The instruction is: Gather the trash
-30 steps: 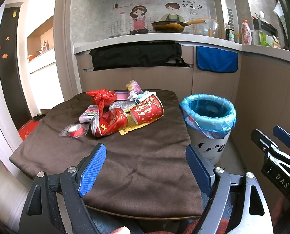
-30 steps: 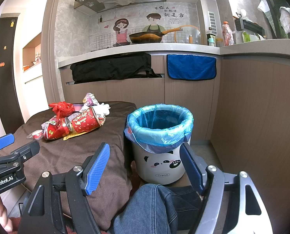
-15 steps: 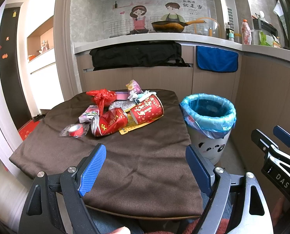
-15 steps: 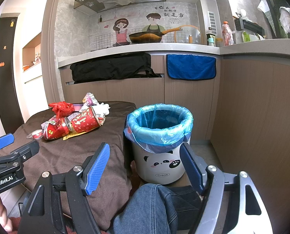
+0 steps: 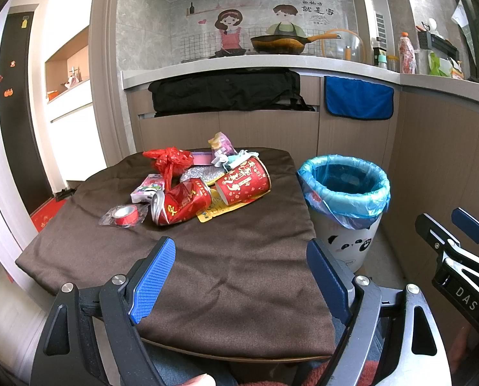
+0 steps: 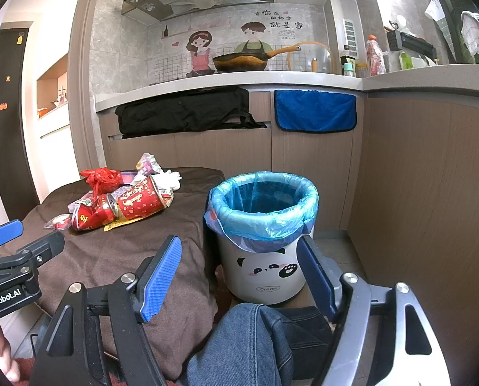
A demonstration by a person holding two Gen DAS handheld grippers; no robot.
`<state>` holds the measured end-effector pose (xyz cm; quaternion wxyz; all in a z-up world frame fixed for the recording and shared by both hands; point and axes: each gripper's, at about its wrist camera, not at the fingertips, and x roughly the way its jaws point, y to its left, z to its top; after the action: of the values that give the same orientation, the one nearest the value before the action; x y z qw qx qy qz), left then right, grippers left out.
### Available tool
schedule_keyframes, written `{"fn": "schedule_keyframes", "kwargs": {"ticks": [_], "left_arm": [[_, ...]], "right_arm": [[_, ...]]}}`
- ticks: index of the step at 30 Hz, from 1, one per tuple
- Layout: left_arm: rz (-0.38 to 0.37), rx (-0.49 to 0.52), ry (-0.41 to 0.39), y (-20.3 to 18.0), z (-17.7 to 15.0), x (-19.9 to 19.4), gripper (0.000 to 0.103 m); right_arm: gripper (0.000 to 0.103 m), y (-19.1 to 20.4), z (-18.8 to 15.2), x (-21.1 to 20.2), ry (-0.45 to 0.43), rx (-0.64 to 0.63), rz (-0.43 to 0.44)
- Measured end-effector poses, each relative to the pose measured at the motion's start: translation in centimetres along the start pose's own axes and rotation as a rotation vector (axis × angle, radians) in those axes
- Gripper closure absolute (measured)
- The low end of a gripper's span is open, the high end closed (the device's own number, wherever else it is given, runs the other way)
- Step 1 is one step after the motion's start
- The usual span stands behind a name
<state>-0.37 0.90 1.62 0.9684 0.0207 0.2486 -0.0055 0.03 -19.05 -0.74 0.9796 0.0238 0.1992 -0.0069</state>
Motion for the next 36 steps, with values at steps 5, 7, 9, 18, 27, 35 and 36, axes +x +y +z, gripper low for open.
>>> {"fn": "schedule_keyframes", "kwargs": {"ticks": [5,7,9,18,27,35,36], "left_arm": [[0.000,0.000,0.001,0.0,-0.1,0.0,0.019],[0.000,0.000,0.001,0.0,-0.1,0.0,0.019],[-0.001,0.000,0.003,0.0,0.0,0.0,0.019],[0.015,-0.022,0.025,1.2,0.6,1.4,0.019],[0.065,-0.034,0.039,3.5,3.3,8.0,0.019],[0.071,-0.062,0.087,7.7,5.8,15.5,0.019],[0.072,-0.063,0.081,8.3,5.9,16.0,0.019]], "right_arm": [[0.031,0.1,0.0,0.0,-0.001,0.000,-0.001],[0.031,0.0,0.0,0.0,-0.001,0.000,-0.002],[0.031,0.0,0.0,0.0,0.000,0.001,-0.001],[0.031,-0.1,0.3,0.3,0.002,-0.009,0.010],[0.031,1.8,3.7,5.4,-0.009,-0.076,0.062],[0.031,4.5,6.7,13.7,0.066,-0.112,0.126],[0.031,4.8,6.9,14.6,0.074,-0.115,0.130]]}}
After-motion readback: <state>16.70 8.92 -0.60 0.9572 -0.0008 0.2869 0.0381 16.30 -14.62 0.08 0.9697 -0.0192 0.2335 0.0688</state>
